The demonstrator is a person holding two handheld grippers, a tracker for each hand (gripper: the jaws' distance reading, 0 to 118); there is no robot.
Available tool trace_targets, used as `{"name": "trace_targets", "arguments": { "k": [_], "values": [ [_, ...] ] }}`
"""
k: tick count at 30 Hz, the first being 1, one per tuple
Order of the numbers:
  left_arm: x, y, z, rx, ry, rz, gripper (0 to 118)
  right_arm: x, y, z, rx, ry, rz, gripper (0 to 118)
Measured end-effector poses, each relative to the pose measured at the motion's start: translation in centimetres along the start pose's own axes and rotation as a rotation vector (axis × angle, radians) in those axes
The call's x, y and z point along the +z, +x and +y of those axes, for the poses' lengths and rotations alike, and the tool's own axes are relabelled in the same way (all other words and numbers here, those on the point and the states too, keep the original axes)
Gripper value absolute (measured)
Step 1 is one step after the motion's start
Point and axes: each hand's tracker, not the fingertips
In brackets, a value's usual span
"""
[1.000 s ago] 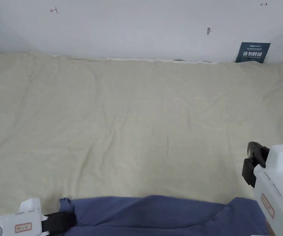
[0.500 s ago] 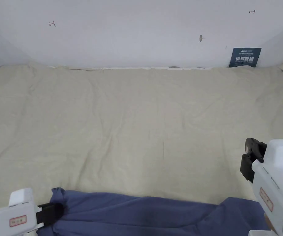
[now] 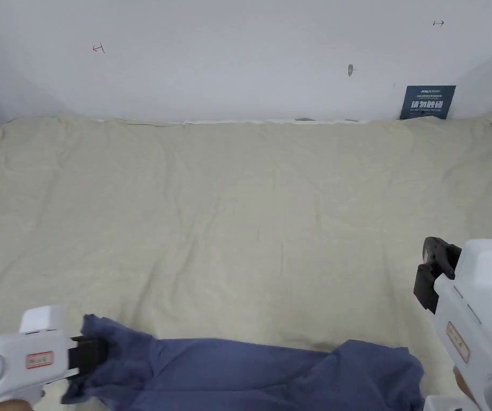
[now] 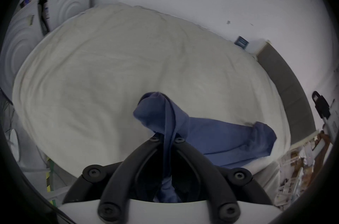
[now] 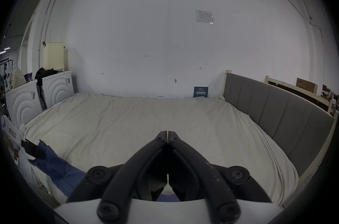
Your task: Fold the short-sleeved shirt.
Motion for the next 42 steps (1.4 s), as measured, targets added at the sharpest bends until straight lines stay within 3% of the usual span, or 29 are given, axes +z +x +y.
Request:
{"name": "trace_targets", "arguments": {
  "k": [7,15,16,17,18,19,20,21,28,29,30,33,36,38,42],
  "values": [
    [-5.8,10.8,-2.2,-0.041,-0.112,-0.170,8,0.9,1.6,-0.4,-0.011,-0.007,-0.017,2],
    [-11.3,17.3,-5.0,-0.083,-0.203,-0.144,12,1.5,3.2,-0.9,-0.023,-0.016,-0.049,2],
    [-11.6,17.5,-5.2,-0.090,-0.209,-0.140,22,1.6,3.3,-0.9,-0.024,-0.017,-0.052,2],
    [-11.8,17.6,-5.3,-0.088,-0.216,-0.140,43,1.6,3.4,-1.0,-0.024,-0.019,-0.054,2],
    [-11.8,17.6,-5.2,-0.081,-0.229,-0.165,78,1.6,3.5,-1.0,-0.025,-0.021,-0.057,2],
    [-11.7,17.6,-5.3,-0.077,-0.235,-0.195,101,1.6,3.6,-1.0,-0.025,-0.022,-0.059,2],
    [-11.5,17.7,-5.3,-0.078,-0.237,-0.208,114,1.7,3.6,-1.1,-0.026,-0.025,-0.060,2],
    [-11.0,17.8,-5.3,-0.083,-0.225,-0.215,118,1.7,3.6,-1.1,-0.028,-0.027,-0.061,2],
    [-4.8,16.0,-3.5,-0.064,0.085,-0.153,111,1.7,3.4,-0.9,-0.020,-0.028,-0.046,2],
    [-4.0,15.5,-3.4,-0.063,0.140,-0.129,105,1.7,3.4,-0.8,-0.018,-0.027,-0.044,2],
    [-3.0,14.9,-3.3,-0.060,0.208,-0.099,90,1.7,3.3,-0.7,-0.016,-0.026,-0.040,2],
    [-1.8,13.6,-3.3,-0.085,0.322,0.026,73,1.6,3.3,-0.6,-0.011,-0.024,-0.036,2],
    [-2.9,12.6,-3.6,-0.161,0.296,0.134,9,1.5,3.2,-0.6,-0.011,-0.023,-0.037,2],
    [-4.2,12.0,-4.2,-0.207,0.262,0.124,2,1.4,3.2,-0.6,-0.008,-0.022,-0.042,2],
    [-6.9,12.2,-5.6,-0.233,0.148,0.113,0,1.2,3.3,-0.5,-0.009,-0.027,-0.042,2]
  ]
}}
